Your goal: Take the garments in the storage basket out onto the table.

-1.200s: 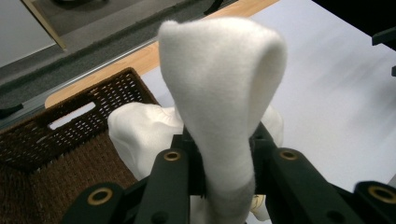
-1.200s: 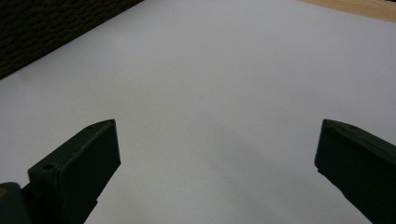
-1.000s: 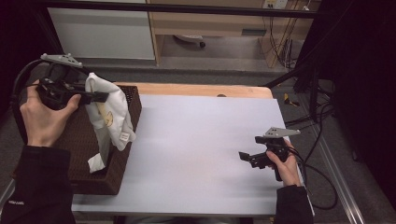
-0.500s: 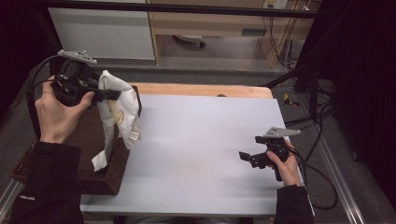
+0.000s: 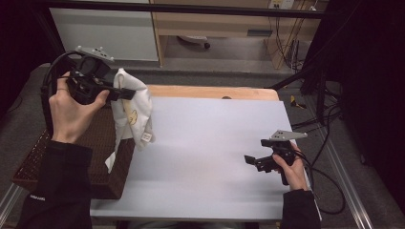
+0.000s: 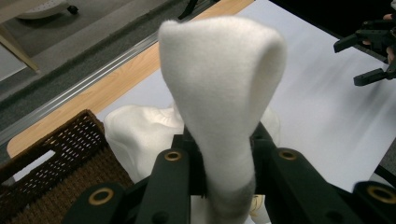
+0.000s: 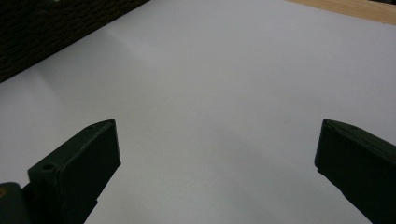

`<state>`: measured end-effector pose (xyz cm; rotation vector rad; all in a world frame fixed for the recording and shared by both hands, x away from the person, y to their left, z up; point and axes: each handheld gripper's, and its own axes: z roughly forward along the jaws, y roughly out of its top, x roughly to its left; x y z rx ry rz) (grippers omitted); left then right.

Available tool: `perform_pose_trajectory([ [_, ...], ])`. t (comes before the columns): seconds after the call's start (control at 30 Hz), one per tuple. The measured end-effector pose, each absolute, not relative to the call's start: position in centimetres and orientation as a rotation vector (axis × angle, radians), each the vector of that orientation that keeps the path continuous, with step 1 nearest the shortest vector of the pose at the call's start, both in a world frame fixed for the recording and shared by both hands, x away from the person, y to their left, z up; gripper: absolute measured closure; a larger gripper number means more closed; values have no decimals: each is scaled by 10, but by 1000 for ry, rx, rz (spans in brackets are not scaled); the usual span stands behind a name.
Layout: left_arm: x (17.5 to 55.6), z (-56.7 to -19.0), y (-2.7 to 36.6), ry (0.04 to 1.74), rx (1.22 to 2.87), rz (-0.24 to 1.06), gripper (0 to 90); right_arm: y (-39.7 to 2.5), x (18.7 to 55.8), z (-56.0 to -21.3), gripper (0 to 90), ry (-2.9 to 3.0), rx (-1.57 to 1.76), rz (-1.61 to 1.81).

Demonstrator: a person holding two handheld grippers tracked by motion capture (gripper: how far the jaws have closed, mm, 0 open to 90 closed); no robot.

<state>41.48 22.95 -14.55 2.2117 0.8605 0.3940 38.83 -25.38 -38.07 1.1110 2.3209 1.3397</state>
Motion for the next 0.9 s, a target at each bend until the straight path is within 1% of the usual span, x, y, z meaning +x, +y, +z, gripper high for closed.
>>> perform_pose_trajectory([
  [0.9, 424, -134, 173, 756, 2252, 353, 756, -256, 387, -379, 8, 2315, 1110, 1355],
])
